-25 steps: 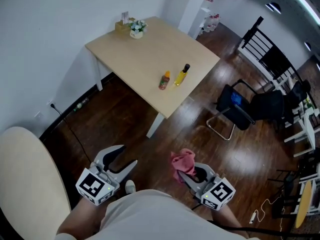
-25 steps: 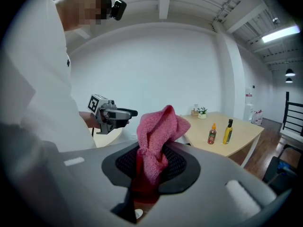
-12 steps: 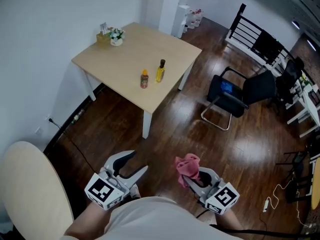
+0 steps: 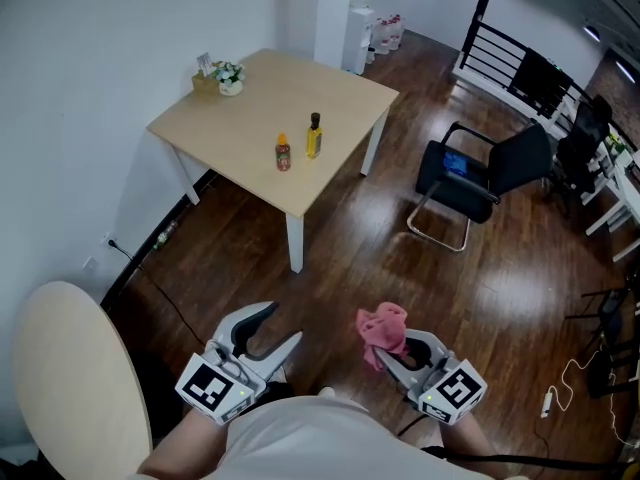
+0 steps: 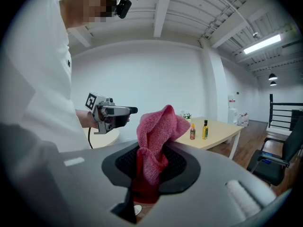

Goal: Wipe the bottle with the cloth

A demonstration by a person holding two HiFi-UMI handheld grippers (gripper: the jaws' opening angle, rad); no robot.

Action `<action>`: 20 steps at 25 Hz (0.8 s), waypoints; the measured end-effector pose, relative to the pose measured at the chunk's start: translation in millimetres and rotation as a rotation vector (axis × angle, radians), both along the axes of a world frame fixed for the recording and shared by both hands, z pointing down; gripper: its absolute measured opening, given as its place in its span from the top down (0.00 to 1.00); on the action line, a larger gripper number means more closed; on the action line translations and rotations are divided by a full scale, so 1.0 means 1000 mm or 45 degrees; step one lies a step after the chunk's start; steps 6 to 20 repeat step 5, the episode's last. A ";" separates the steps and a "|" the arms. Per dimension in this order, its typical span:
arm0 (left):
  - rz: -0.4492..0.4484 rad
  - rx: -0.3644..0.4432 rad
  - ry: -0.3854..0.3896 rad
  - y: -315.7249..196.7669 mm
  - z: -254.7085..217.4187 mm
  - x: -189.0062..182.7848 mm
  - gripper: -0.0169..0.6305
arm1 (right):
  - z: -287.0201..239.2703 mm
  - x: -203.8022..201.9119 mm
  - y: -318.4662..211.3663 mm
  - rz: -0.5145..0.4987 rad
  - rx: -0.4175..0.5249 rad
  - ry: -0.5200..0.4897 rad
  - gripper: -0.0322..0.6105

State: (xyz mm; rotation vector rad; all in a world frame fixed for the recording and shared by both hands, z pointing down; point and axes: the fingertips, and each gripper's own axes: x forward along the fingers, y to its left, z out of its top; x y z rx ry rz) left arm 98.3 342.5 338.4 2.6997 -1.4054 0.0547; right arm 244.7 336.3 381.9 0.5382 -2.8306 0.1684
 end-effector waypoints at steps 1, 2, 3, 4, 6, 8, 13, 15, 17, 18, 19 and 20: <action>-0.007 0.007 0.014 0.003 -0.001 0.002 0.63 | -0.001 0.002 0.001 -0.001 0.005 -0.003 0.81; -0.012 0.007 0.020 0.007 -0.001 0.003 0.63 | -0.002 0.003 0.003 -0.002 0.009 -0.008 0.81; -0.014 0.000 0.015 0.012 0.000 0.004 0.63 | -0.003 0.005 0.005 -0.003 0.012 -0.012 0.81; -0.015 -0.010 0.006 0.016 0.003 0.005 0.63 | -0.003 0.006 0.008 -0.004 0.015 -0.016 0.81; -0.015 -0.021 -0.005 0.021 0.005 0.005 0.63 | -0.004 0.007 0.010 -0.005 0.018 -0.020 0.81; -0.015 -0.021 -0.005 0.021 0.005 0.005 0.63 | -0.004 0.007 0.010 -0.005 0.018 -0.020 0.81; -0.015 -0.021 -0.005 0.021 0.005 0.005 0.63 | -0.004 0.007 0.010 -0.005 0.018 -0.020 0.81; -0.015 -0.021 -0.005 0.021 0.005 0.005 0.63 | -0.004 0.007 0.010 -0.005 0.018 -0.020 0.81; -0.015 -0.021 -0.005 0.021 0.005 0.005 0.63 | -0.004 0.007 0.010 -0.005 0.018 -0.020 0.81; -0.015 -0.021 -0.005 0.021 0.005 0.005 0.63 | -0.004 0.007 0.010 -0.005 0.018 -0.020 0.81; -0.015 -0.021 -0.005 0.021 0.005 0.005 0.63 | -0.004 0.007 0.010 -0.005 0.018 -0.020 0.81; -0.015 -0.021 -0.005 0.021 0.005 0.005 0.63 | -0.004 0.007 0.010 -0.005 0.018 -0.020 0.81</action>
